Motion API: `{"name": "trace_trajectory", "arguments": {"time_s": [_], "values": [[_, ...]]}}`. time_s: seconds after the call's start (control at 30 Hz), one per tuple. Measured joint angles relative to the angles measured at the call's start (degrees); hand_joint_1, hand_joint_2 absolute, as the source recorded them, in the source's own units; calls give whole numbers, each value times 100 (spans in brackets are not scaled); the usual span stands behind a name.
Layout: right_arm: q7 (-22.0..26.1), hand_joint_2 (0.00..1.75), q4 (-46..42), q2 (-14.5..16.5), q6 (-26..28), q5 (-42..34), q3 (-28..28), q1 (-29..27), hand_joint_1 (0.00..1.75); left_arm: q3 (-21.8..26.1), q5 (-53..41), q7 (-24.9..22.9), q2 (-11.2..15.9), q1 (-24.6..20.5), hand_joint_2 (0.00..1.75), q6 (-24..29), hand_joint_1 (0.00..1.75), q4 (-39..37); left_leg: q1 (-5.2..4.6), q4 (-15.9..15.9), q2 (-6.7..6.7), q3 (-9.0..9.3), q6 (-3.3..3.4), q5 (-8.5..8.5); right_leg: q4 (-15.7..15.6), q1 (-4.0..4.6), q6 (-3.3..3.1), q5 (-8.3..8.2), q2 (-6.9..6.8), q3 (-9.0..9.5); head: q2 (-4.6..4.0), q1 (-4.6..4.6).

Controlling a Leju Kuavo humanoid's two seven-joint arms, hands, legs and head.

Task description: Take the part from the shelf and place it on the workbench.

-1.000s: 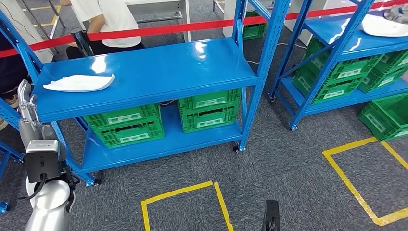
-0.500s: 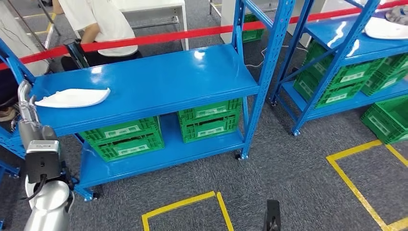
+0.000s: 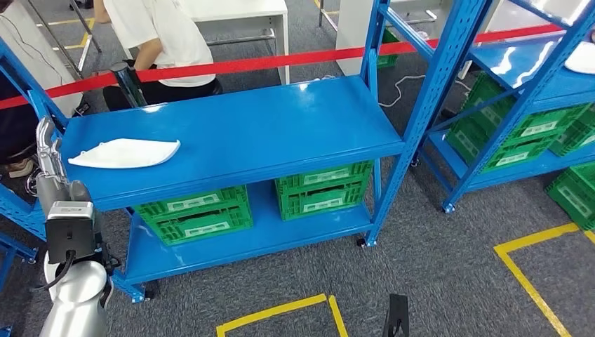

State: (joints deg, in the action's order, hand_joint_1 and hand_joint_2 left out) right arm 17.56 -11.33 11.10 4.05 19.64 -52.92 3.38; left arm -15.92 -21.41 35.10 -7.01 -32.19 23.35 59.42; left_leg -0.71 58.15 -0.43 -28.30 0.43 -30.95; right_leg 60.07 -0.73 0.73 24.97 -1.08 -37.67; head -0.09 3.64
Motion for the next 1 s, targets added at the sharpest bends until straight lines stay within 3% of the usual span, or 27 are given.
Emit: {"name": "trace_trajectory", "arguments": {"time_s": [0.07,0.13,0.2,0.27,0.3,0.33,0.37,0.43,0.5,0.63,0.7,0.8,0.83,0.87,0.93,0.97,1.0], "values": [[14,0,1,4,5,-4,-4,15,0,-2,20,21,-4,-18,0,1,0,-14,-8,32,12,79,-76,-41,-24,5,-63,20,29,72,0,5],[33,0,1,7,24,-1,-8,21,0,-3,43,47,-7,-43,0,3,0,-14,3,273,24,15,-135,-8,-48,-17,-142,51,71,185,0,-7],[50,0,1,4,49,10,-10,27,0,-4,71,60,-7,-75,0,2,0,-22,27,880,33,-366,-190,-88,-67,-29,-202,119,96,287,0,-27],[56,0,1,1,75,21,-13,27,0,-5,92,62,-6,-83,0,-7,0,-48,49,1530,33,-883,-235,-365,-70,-30,-218,210,116,368,0,-36],[55,0,1,1,88,24,-14,22,0,-5,99,62,-6,-78,0,-13,0,-64,55,1684,33,-1070,-245,-469,-70,-30,-215,259,125,419,0,-38],[54,0,1,1,99,27,-17,16,0,-5,108,61,-7,-77,0,-19,0,-82,58,1664,33,-1168,-245,-458,-70,-30,-211,309,133,481,0,-37],[51,0,1,2,109,33,-19,11,0,-5,118,62,-7,-81,0,-22,0,-96,58,1468,33,-1180,-236,-312,-70,-29,-205,361,140,552,0,-37],[37,0,3,5,124,50,-23,6,0,-6,141,63,-8,-91,0,-25,0,-109,45,714,37,-1022,-171,295,-76,-29,-184,471,149,683,0,-40],[10,0,11,9,142,67,-28,12,0,-7,153,64,-8,-88,0,-36,0,-107,7,169,48,-877,-104,623,-104,-25,-132,554,159,765,0,-49],[-11,0,16,11,165,85,-39,14,0,-22,128,64,-28,-72,0,-69,0,-46,25,-20,37,-700,8,699,20,-11,-8,561,150,823,0,-36],[-9,0,16,10,169,102,-39,33,0,-56,74,66,-44,-83,0,-92,0,-21,44,-42,31,-623,62,671,450,-19,23,700,142,582,0,-19],[-10,0,16,9,172,131,-39,48,0,-97,-5,95,-52,-56,0,-91,0,-35,39,-40,26,-572,97,591,1320,-24,68,1056,139,-71,0,2],[-14,0,16,7,173,137,-40,41,0,-100,-32,105,-54,-44,44,-65,0,-47,41,-36,21,-547,91,560,1367,-27,84,1044,138,-188,0,3],[-18,0,16,4,175,141,-40,33,0,-100,-67,109,-57,-37,44,-35,0,-60,45,-28,15,-515,79,526,1228,-30,97,898,136,-213,0,4],[-27,0,16,0,177,154,-41,25,0,-114,-180,76,-59,-33,44,-4,0,-90,57,0,9,-446,31,445,545,-40,106,366,130,-42,0,6],[-31,0,17,-2,173,158,-41,28,0,-132,-244,41,-58,-36,44,-40,0,-112,54,20,7,-425,-2,405,235,-38,80,218,126,45,0,6],[-36,0,19,-2,157,162,-41,34,0,-157,-296,-11,-55,-40,87,-131,0,-135,46,31,6,-421,-39,369,35,-33,45,139,124,110,0,5]]}}
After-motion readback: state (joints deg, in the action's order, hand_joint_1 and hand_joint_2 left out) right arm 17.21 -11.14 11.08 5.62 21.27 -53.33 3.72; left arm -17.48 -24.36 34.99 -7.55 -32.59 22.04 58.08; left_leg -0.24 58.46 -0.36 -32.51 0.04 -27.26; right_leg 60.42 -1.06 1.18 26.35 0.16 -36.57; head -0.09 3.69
